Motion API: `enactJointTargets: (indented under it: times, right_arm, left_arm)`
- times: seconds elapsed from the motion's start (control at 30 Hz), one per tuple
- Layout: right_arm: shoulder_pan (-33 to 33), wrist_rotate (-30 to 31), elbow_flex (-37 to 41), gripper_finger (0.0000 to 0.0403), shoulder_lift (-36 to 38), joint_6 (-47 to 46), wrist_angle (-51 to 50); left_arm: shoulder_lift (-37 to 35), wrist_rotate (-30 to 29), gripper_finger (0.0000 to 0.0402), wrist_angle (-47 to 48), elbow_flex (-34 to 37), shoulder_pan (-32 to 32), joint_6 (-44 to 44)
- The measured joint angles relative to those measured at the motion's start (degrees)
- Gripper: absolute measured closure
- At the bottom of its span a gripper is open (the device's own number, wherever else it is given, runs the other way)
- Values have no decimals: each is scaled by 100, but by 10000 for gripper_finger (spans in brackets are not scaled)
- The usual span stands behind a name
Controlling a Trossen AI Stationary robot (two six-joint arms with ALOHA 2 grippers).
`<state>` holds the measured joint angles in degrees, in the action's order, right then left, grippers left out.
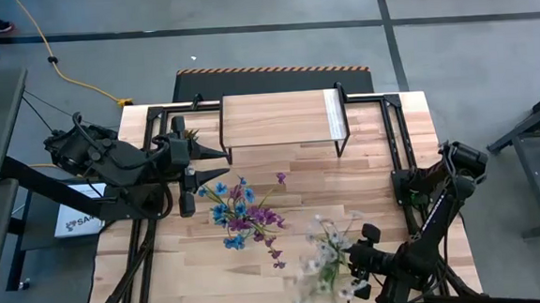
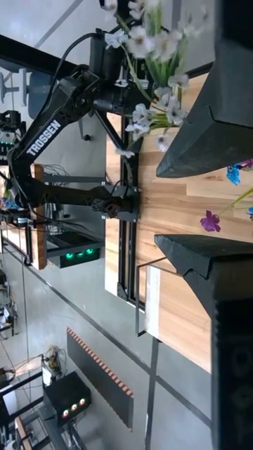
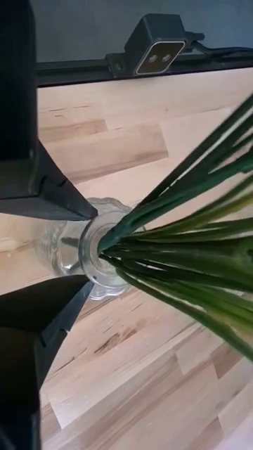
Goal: Pick and place flowers into a vace then onto a shelf
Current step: Put the right transparent vase with flowers on the shelf
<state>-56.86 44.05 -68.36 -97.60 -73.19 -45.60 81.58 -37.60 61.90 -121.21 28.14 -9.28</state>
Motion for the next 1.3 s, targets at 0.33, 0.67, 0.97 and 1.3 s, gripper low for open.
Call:
enactJointTargets:
  times: [0.33, 0.67, 0.97, 1.3]
  right_arm:
    - [0, 4, 0, 275, 0, -9, 1]
    - [0, 4, 0, 275, 0, -20, 0]
    - [-2, 206, 0, 256, -24, 20, -13]
    - [26, 388, -7, 233, -205, 49, 44]
  left_arm:
    - [0, 2, 227, 3, 0, 0, 0]
    - [0, 17, 227, 1, -2, 0, 0]
    - [0, 35, 227, 1, 0, -2, -1]
    - [0, 17, 227, 1, 0, -2, 0]
